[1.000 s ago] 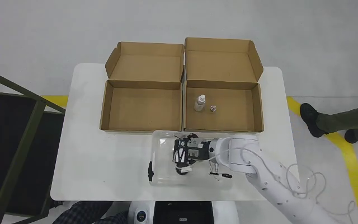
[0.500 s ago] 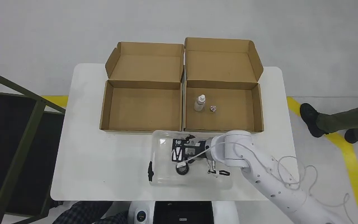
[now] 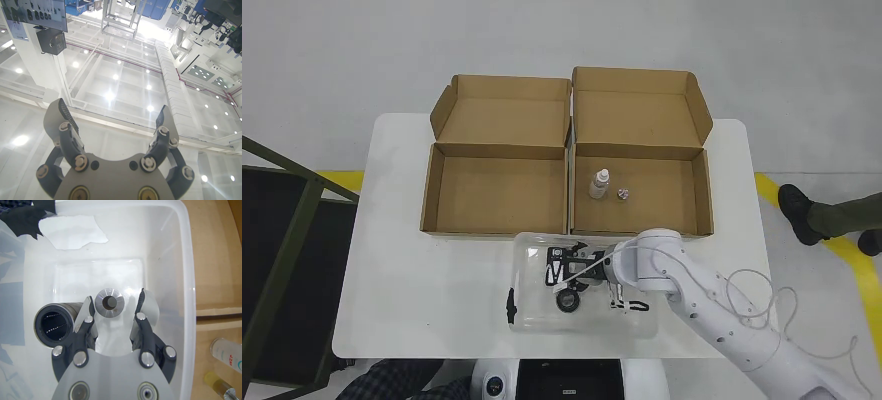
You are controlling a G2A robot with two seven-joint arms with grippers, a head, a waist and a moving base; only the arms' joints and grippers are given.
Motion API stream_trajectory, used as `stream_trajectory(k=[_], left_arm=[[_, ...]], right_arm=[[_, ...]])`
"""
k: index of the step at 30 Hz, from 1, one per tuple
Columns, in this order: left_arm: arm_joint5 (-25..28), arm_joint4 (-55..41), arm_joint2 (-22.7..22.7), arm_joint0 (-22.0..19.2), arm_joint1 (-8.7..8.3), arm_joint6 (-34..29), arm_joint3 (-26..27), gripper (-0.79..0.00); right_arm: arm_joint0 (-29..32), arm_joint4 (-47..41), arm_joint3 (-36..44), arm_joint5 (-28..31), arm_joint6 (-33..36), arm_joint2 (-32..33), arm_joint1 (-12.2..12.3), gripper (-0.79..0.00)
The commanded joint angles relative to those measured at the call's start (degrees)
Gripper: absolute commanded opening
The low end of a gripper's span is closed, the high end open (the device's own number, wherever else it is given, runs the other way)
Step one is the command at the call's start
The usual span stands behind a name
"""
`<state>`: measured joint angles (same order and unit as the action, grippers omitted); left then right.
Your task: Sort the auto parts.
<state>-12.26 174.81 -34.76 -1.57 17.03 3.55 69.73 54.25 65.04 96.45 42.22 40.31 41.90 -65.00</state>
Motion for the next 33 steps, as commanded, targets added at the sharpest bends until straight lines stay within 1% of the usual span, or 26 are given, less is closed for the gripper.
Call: stream_trajectory(k=[1,5,6,7,9,11,13,14,19,26,33], left_arm=[[0.0,0.0,0.0,0.0,0.0,0.0,0.0,0.0],[0.0,0.0,0.0,0.0,0.0,0.0,0.0,0.0],[0.0,0.0,0.0,0.0,0.0,0.0,0.0,0.0],[0.0,0.0,0.0,0.0,0.0,0.0,0.0,0.0],[0.0,0.0,0.0,0.0,0.0,0.0,0.0,0.0],[0.0,0.0,0.0,0.0,0.0,0.0,0.0,0.0],[0.0,0.0,0.0,0.0,0.0,0.0,0.0,0.0],[0.0,0.0,0.0,0.0,0.0,0.0,0.0,0.0],[0.0,0.0,0.0,0.0,0.0,0.0,0.0,0.0],[0.0,0.0,0.0,0.0,0.0,0.0,0.0,0.0],[0.0,0.0,0.0,0.0,0.0,0.0,0.0,0.0]], right_arm=[[-0.29,-0.14,-0.53,-0.05,-0.08,-0.33,-0.16,-0.379],[-0.8,-0.39,-1.39,-0.06,-0.09,-0.98,-0.48,-0.397],[-0.92,-0.46,-1.54,-0.06,-0.09,-1.07,-0.54,-0.409],[-1.01,-0.57,-1.7,-0.08,-0.06,-1.14,-0.6,-0.44],[-1.18,-0.67,-1.84,-0.02,0.02,-1.28,-0.69,-0.576],[-1.28,-0.82,-2.0,0.0,0.11,-1.35,-0.75,-0.686],[-1.4,-0.92,-2.05,0.16,0.24,-1.43,-0.81,-0.767],[-1.46,-0.91,-2.01,0.2,0.41,-1.46,-0.83,-0.785],[-1.38,-1.69,-0.34,0.61,1.55,-1.34,-0.79,-0.785],[-0.39,-3.56,2.9,1.4,0.8,0.51,-0.26,-0.785],[2.33,-5.78,6.66,1.25,-4.71,4.42,0.62,-0.785]])
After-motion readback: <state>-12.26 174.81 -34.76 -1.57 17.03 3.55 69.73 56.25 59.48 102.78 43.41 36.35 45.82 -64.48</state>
